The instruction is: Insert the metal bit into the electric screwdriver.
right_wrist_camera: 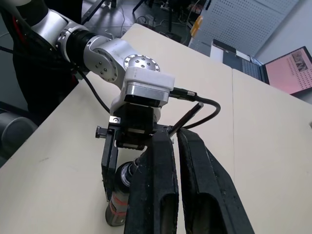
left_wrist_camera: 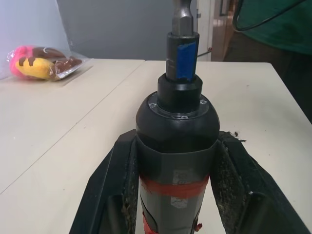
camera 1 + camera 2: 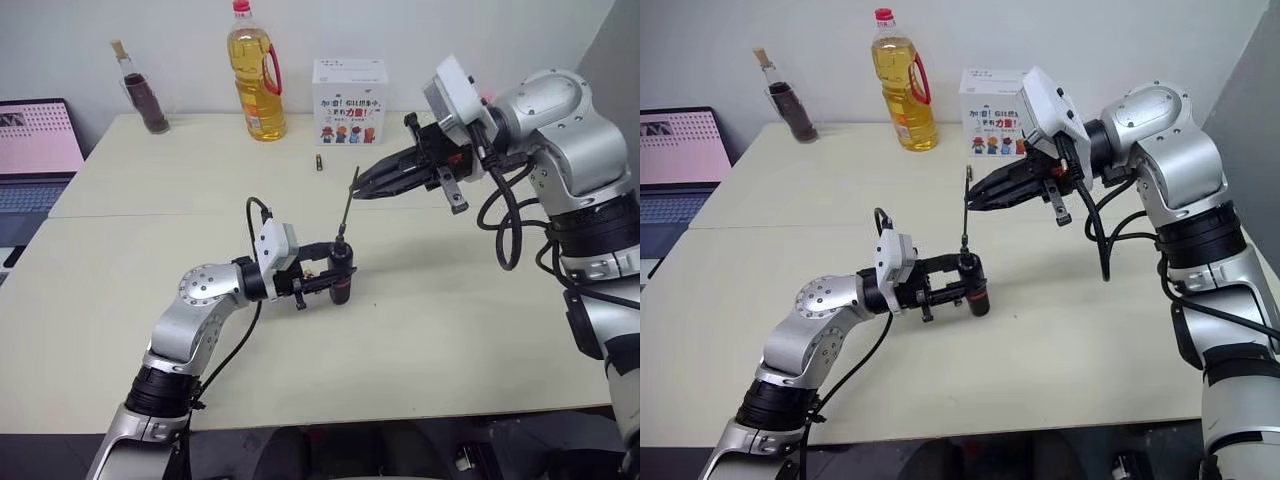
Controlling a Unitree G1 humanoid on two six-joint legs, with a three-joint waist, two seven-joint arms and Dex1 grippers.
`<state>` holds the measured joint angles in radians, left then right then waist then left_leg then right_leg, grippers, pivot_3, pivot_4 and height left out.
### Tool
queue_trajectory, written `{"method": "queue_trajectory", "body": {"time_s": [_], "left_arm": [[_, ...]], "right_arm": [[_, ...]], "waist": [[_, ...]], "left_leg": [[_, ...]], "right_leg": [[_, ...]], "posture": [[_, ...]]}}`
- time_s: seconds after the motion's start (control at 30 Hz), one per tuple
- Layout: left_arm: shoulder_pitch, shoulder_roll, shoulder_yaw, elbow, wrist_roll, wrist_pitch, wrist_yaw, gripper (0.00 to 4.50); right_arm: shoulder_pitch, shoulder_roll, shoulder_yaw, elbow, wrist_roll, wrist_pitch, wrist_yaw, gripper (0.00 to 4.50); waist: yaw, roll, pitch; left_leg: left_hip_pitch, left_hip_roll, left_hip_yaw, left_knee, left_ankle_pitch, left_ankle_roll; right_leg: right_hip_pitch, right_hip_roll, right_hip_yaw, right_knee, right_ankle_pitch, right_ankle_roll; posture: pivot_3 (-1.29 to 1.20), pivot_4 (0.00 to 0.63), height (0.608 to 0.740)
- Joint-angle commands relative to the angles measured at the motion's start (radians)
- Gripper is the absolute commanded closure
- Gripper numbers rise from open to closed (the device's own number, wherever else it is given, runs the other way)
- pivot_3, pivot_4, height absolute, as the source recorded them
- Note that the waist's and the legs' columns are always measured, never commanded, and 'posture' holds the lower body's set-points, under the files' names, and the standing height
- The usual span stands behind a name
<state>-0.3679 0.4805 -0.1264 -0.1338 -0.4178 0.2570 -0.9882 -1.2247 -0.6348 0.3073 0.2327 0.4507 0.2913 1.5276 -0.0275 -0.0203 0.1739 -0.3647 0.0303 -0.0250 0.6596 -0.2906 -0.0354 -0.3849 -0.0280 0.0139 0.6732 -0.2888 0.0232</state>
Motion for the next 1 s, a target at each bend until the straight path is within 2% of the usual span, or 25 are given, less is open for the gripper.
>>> {"method": "queue_trajectory", "body": {"time_s": [0.03, 0.47, 1.0], "left_arm": [[0.041, 0.005, -0.138, 0.046, 0.073, 0.08, -0.028, 2.85], [0.017, -0.003, -0.146, 0.08, 0.086, 0.079, -0.028, 2.85], [0.01, -0.004, -0.146, 0.088, 0.086, 0.073, -0.034, 2.85]], "right_arm": [[0.019, -0.02, 0.007, -0.044, -0.037, 0.04, 0.041, 4.48], [0.02, 0.001, -0.046, -0.056, -0.005, 0.225, -0.035, 4.48], [0.026, -0.002, -0.064, -0.056, -0.03, 0.245, -0.025, 4.48]], "waist": [[0.001, 0.0, 0.0], [0.0, 0.003, -0.003], [0.0, 0.003, -0.003]], "left_leg": [[0.0, 0.0, 0.0, 0.0, 0.0, 0.0], [0.0, 0.0, 0.0, 0.0, 0.0, 0.0], [0.0, 0.0, 0.0, 0.0, 0.0, 0.0]], "right_leg": [[0.0, 0.0, 0.0, 0.0, 0.0, 0.0], [0.0, 0.0, 0.0, 0.0, 0.0, 0.0], [0.0, 0.001, 0.0, 0.0, 0.0, 0.0]], "posture": [[0.0, 0.15, 0.74], [0.0, 0.15, 0.74], [0.0, 0.15, 0.74]]}}
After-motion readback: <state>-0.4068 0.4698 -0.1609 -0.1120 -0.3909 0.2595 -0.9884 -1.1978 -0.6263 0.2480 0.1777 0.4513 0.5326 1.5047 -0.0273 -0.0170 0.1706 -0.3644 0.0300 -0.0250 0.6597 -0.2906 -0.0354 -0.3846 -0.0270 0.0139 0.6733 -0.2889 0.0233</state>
